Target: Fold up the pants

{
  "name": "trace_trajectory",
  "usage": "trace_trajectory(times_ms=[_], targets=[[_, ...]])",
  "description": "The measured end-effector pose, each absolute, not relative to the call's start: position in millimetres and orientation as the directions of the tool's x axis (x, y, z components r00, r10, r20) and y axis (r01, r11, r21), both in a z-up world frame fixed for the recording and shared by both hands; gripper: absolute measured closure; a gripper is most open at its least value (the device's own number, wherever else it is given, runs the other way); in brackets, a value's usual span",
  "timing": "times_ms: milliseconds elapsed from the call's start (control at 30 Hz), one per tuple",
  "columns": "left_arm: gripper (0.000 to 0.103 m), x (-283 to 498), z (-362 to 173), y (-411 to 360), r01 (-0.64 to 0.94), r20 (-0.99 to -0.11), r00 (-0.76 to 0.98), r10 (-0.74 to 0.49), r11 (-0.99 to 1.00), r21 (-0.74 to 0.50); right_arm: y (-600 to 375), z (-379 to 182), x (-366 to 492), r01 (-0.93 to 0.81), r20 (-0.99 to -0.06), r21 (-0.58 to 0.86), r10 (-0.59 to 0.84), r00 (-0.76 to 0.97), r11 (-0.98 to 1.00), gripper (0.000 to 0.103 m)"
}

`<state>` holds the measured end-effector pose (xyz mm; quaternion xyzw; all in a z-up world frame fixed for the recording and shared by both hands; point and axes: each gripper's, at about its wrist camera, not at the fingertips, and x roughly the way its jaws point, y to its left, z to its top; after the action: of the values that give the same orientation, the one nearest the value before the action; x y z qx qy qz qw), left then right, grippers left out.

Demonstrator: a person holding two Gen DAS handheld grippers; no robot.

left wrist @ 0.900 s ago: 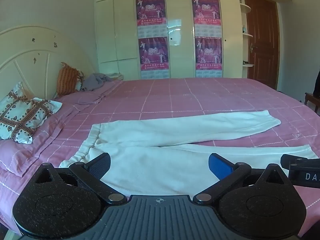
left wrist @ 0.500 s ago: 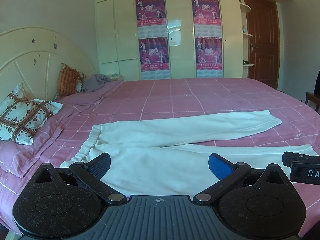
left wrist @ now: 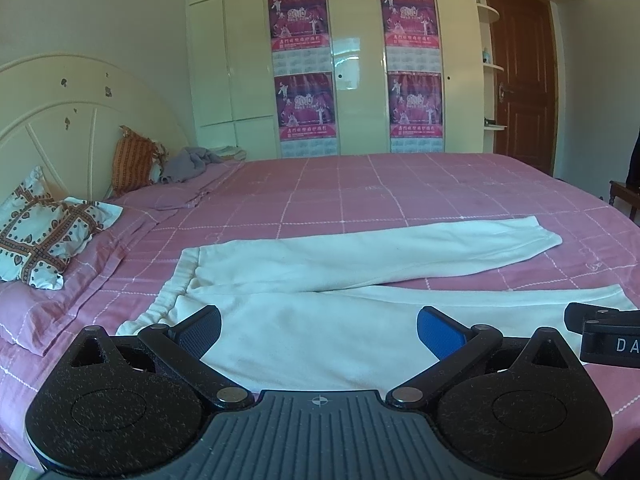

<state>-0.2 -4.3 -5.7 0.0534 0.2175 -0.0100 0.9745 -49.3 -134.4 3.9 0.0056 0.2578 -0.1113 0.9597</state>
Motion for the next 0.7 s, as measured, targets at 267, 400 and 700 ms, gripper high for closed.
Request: trace_trajectory(times_ms=[267,400,700], targets=[[0.0,0.3,-8.3,-5.5,0.031,-0.423,0.906,0.019,0.993,0.11,-134.8,2.7,-48.2,0.217,-0.5,-0.048,-0.211,0.84,0.975,0.0],[0.0,1.0,-9.9,-5.7,0.027,-0.43,0.903,0.022,0.994,0.109,-132.8,-0.9,-46.9,0.217,-0.505,-0.05,-0.212,0.837,0.975,0.0],[0.0,2.9,-9.3,-4.0,0.02,-0.428,0.904,0.01,0.998,0.065,-132.5,-1.0,-45.9,0.217,-0.505,-0.049,-0.211,0.837,0.975,0.0]])
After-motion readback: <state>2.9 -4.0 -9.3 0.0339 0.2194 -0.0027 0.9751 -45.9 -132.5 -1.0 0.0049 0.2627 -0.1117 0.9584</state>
